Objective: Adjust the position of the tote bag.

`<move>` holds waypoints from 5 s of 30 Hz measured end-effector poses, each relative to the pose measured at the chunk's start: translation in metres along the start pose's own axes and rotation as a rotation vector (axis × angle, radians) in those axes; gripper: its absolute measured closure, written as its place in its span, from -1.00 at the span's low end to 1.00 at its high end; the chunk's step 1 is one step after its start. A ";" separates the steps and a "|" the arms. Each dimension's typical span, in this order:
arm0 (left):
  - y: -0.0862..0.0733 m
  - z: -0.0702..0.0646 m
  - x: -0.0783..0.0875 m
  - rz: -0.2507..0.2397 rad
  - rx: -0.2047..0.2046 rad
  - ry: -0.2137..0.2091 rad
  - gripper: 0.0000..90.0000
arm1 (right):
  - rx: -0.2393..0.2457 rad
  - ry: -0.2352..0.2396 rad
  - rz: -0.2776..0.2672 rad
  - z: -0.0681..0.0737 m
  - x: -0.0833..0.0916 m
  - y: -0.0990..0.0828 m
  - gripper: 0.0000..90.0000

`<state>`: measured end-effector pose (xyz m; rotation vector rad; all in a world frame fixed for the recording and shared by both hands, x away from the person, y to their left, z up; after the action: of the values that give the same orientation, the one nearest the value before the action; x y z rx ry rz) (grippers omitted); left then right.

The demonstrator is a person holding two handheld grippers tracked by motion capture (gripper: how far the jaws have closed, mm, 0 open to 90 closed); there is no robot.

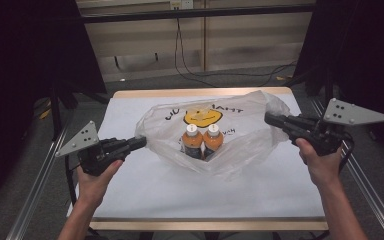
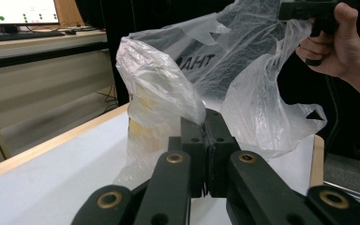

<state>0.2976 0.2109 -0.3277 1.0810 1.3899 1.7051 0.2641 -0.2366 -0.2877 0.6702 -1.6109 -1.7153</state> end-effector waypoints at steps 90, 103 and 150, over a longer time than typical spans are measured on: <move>-0.049 0.080 0.000 0.174 0.117 0.080 0.99 | -0.049 -0.249 0.245 -0.081 -0.040 -0.038 1.00; -0.070 0.075 -0.019 0.191 0.155 0.059 0.99 | -0.063 -0.256 0.279 -0.082 -0.043 -0.058 1.00; -0.134 0.084 -0.035 0.513 0.148 0.095 1.00 | -0.171 -0.312 0.351 -0.104 -0.050 -0.140 1.00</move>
<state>0.3883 0.2420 -0.4575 1.5598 1.3932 2.0538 0.3567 -0.2647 -0.4410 0.0292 -1.6450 -1.7226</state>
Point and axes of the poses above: each handheld gripper's, and its own axes: x roughly backward along the jaws, y roughly out of its top, z roughly to its left, the point moved 3 cm from there along -x, roughly forward along the jaws, and after that the axes turned 7 degrees about -x, right-handed, at the moved point
